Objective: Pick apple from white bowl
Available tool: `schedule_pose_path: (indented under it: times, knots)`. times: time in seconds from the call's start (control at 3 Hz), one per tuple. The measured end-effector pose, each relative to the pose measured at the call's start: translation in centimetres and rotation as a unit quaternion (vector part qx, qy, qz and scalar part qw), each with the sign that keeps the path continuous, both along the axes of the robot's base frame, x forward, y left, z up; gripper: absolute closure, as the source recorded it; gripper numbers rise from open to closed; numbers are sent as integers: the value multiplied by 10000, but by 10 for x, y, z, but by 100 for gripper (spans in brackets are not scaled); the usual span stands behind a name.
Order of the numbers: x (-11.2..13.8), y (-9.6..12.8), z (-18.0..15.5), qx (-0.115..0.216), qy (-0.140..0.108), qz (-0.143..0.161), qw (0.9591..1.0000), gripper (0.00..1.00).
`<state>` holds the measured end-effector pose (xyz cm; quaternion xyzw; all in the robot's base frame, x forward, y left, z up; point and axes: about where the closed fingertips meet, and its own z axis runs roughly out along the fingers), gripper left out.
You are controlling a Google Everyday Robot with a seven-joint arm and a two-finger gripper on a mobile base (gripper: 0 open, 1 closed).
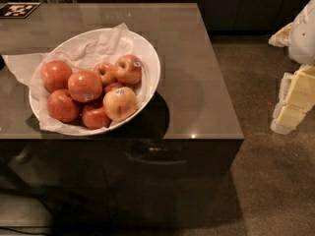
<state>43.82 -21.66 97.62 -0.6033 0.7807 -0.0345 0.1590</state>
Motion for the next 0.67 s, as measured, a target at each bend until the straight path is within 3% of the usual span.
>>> schedule_pose_path:
  times: [0.33,0.67]
  knots:
    - [0,0,0,0,0,0,10000,0]
    - [7,40,33,60,-115,183,9997,0]
